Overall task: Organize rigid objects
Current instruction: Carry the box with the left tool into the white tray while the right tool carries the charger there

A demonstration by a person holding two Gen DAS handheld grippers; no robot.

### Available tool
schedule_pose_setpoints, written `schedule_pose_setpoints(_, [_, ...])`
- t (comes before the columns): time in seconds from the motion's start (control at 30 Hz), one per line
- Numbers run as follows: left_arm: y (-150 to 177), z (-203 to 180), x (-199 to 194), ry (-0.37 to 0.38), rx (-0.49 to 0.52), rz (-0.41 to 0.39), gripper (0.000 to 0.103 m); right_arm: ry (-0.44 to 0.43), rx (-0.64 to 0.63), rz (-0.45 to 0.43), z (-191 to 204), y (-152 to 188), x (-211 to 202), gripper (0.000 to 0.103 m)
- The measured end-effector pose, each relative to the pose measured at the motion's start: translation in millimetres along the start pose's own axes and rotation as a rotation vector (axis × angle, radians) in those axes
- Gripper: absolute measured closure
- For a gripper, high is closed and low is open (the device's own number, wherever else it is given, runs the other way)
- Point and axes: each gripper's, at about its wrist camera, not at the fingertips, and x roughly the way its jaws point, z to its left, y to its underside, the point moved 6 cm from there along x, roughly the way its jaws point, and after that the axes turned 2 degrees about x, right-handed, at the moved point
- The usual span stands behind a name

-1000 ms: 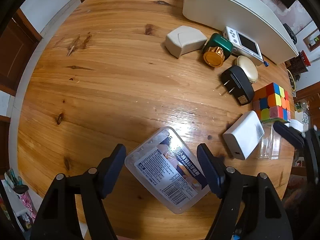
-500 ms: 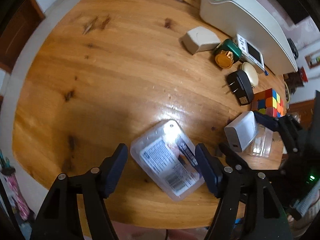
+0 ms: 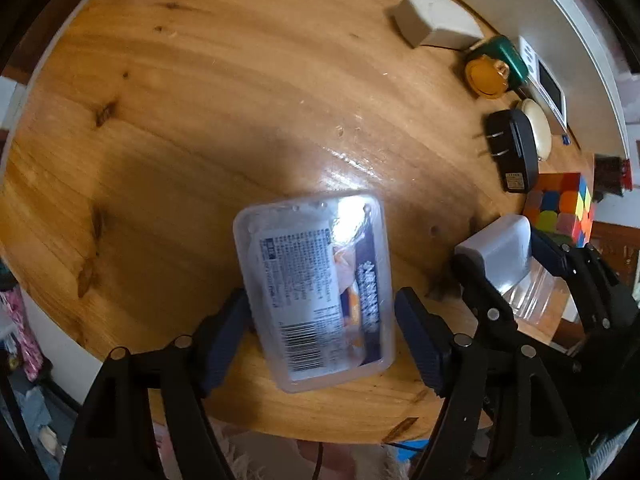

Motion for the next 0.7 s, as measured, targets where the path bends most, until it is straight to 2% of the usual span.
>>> schedule_pose_setpoints(0.07, [-1, -1, 0, -0.012, 0.022, 0.005, 0.028, -0.001, 0.007, 0.004, 1, 2, 0, 0.046])
schedule_pose_setpoints(0.13, [-1, 0, -1, -0.032, 0.032, -0.008, 0.035, -0.001, 0.010, 0.006, 2, 5, 1, 0.046])
schedule_pose_setpoints(0.37, [2, -5, -7, -0.010, 0.063, -0.021, 0.036, -0.018, 0.048, 0.025, 11, 25, -4, 0.046])
schedule_pose_setpoints(0.57, [2, -20, -60, -0.012, 0.144, -0.146, 0.036, -0.052, 0.107, -0.014, 11, 41, -36, 0.046])
schedule_pose_setpoints(0.7, [-1, -39, -111, -0.008, 0.194, -0.261, 0.036, -0.069, 0.139, -0.089, 2, 36, -75, 0.046])
